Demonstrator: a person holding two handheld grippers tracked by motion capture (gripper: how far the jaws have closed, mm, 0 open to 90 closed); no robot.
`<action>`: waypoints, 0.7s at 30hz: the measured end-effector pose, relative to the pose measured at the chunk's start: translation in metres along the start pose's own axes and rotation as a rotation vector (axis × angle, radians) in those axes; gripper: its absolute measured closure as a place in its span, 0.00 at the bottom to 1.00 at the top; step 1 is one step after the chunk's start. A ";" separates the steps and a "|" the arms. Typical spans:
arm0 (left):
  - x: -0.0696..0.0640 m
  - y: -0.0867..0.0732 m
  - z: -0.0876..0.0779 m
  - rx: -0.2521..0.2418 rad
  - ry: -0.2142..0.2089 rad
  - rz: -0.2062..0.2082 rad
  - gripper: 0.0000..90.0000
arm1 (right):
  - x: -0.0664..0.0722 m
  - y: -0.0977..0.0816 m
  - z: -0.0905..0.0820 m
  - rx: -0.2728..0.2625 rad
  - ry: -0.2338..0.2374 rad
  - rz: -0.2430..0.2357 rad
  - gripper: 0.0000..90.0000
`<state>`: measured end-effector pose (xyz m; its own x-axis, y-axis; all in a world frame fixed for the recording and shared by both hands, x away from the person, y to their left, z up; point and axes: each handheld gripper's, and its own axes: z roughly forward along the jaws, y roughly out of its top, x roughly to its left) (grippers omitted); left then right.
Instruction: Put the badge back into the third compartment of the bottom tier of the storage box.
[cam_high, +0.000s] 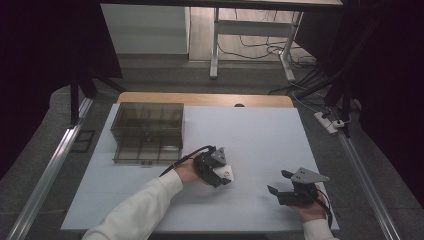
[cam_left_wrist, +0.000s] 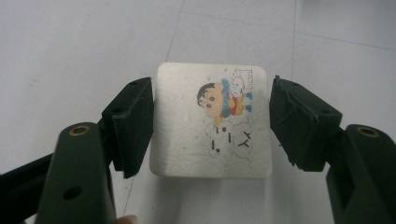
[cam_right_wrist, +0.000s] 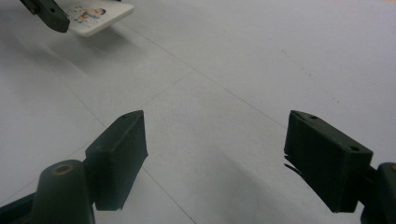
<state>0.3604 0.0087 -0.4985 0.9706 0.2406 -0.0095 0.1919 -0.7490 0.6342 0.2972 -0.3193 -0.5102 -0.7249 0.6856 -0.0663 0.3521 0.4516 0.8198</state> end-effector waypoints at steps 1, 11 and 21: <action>0.000 -0.001 -0.001 -0.002 0.003 0.000 0.36 | 0.000 0.000 0.000 0.000 0.000 0.000 0.23; 0.004 -0.009 -0.015 -0.025 0.031 -0.035 0.36 | 0.000 0.000 -0.001 0.004 -0.006 0.001 0.23; 0.004 -0.016 -0.029 -0.049 0.036 -0.029 0.36 | 0.000 0.000 0.000 0.003 0.000 0.001 0.23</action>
<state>0.3568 0.0396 -0.4864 0.9585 0.2850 -0.0012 0.2120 -0.7102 0.6713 0.2971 -0.3196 -0.5102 -0.7243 0.6863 -0.0657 0.3549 0.4528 0.8179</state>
